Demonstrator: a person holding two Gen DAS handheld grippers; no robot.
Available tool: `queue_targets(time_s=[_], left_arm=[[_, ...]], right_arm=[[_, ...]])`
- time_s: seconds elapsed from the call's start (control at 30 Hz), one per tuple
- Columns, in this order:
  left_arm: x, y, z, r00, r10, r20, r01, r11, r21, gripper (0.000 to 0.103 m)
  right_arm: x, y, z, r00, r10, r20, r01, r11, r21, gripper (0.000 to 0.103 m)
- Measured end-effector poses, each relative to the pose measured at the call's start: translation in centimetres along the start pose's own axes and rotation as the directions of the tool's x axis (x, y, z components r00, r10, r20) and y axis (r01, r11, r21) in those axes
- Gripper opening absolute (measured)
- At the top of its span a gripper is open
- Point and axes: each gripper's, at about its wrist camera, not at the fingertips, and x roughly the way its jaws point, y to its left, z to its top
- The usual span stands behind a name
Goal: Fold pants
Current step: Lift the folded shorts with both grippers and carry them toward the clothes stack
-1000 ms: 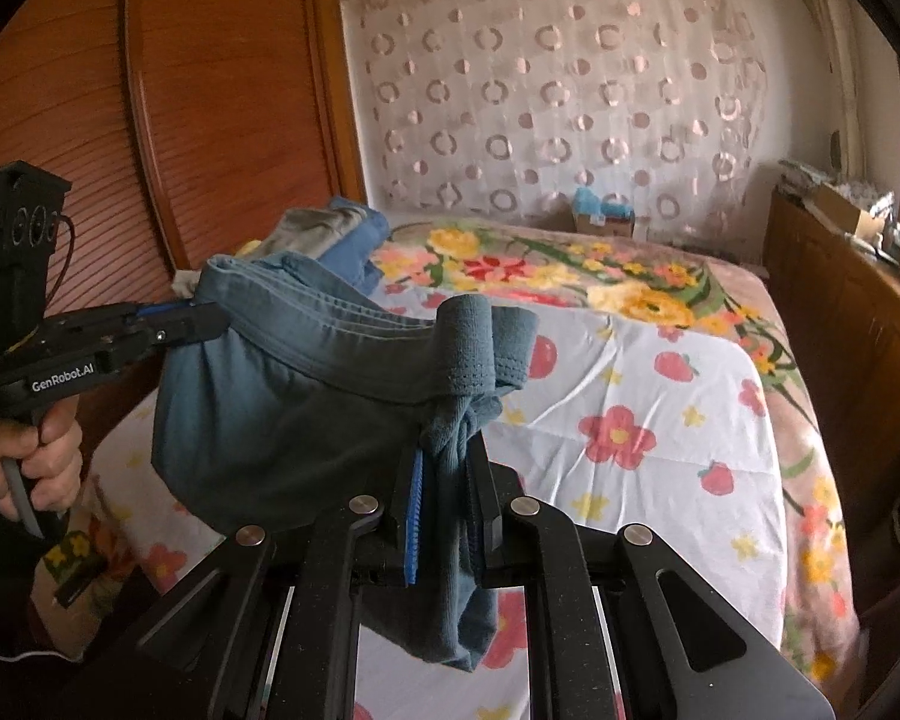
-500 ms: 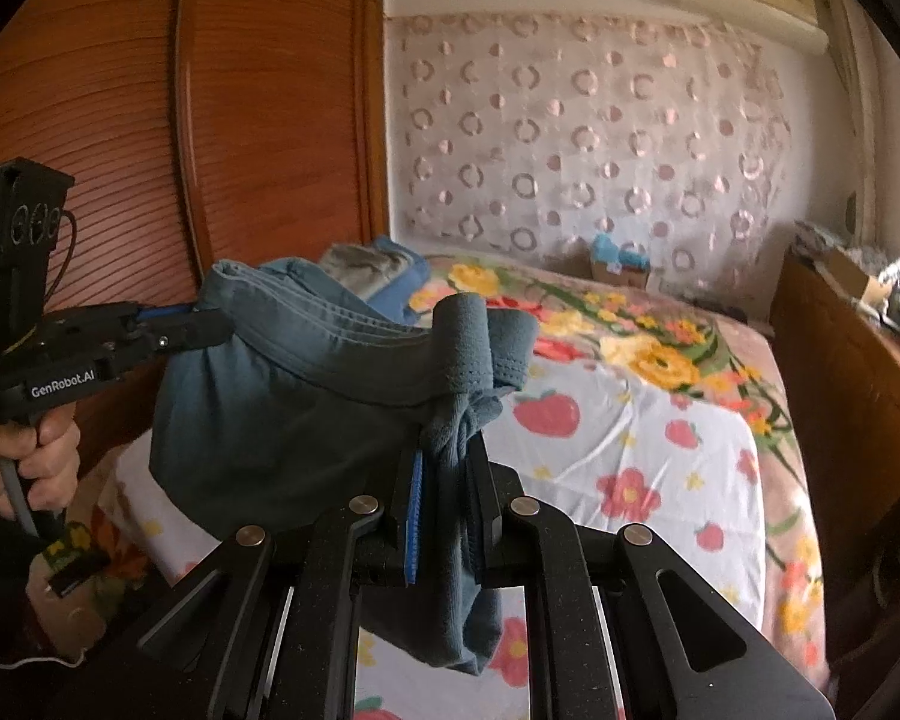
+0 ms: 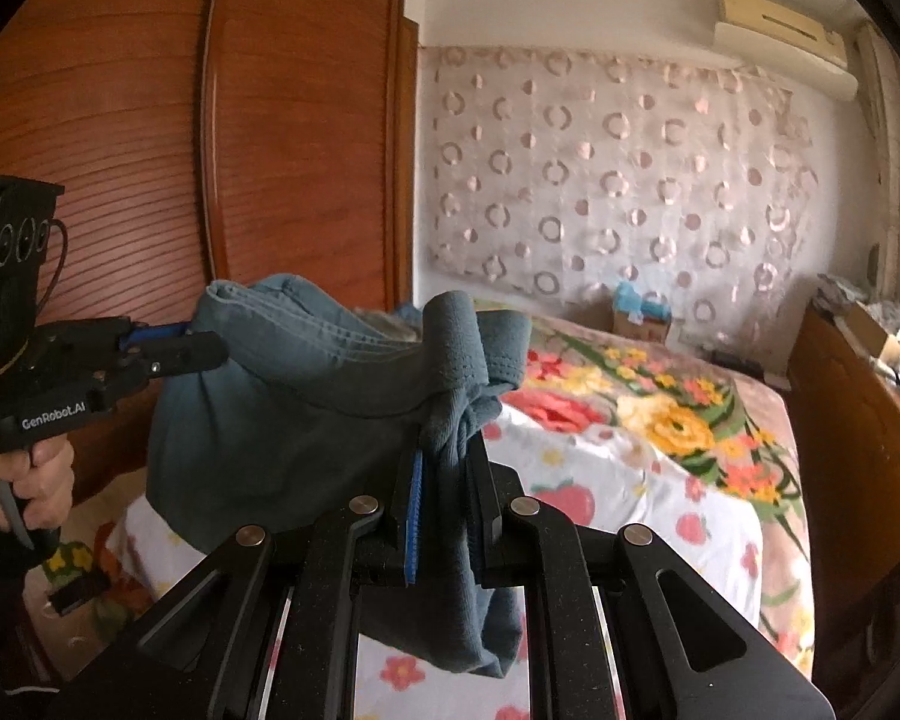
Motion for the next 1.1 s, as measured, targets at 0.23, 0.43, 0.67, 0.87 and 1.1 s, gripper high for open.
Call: queue_targets(time_s=[0.23, 0.43, 0.67, 0.87, 1.1], left_arm=[[1.0, 1.6, 1.0, 0.999, 0.049, 0.011, -0.049, 0.999, -0.009, 0.012], [2.8, 3.3, 1.5, 0.997, 0.083, -0.001, -0.083, 0.996, -0.023, 0.012], [5.2, 5.4, 1.8, 0.994, 0.109, -0.007, -0.11, 0.993, -0.038, 0.013], [6.8, 7.2, 1.8, 0.991, 0.137, -0.012, -0.137, 0.989, -0.054, 0.013], [7.4, 9.2, 0.9, 0.986, 0.167, -0.016, -0.167, 0.981, -0.101, 0.013]], right_arm=[[1.9, 0.0, 2.5, 0.999, 0.022, 0.036, -0.02, 0.999, -0.044, 0.009], [5.1, -0.3, 3.8, 0.998, 0.05, 0.031, -0.048, 0.997, -0.062, 0.009], [8.9, -1.5, 5.4, 0.997, 0.063, 0.035, -0.06, 0.995, -0.08, 0.009], [12.2, -2.0, 6.4, 0.997, 0.075, 0.034, -0.071, 0.991, -0.11, 0.009], [16.3, -1.8, 7.7, 0.994, 0.102, 0.037, -0.096, 0.986, -0.139, 0.009]])
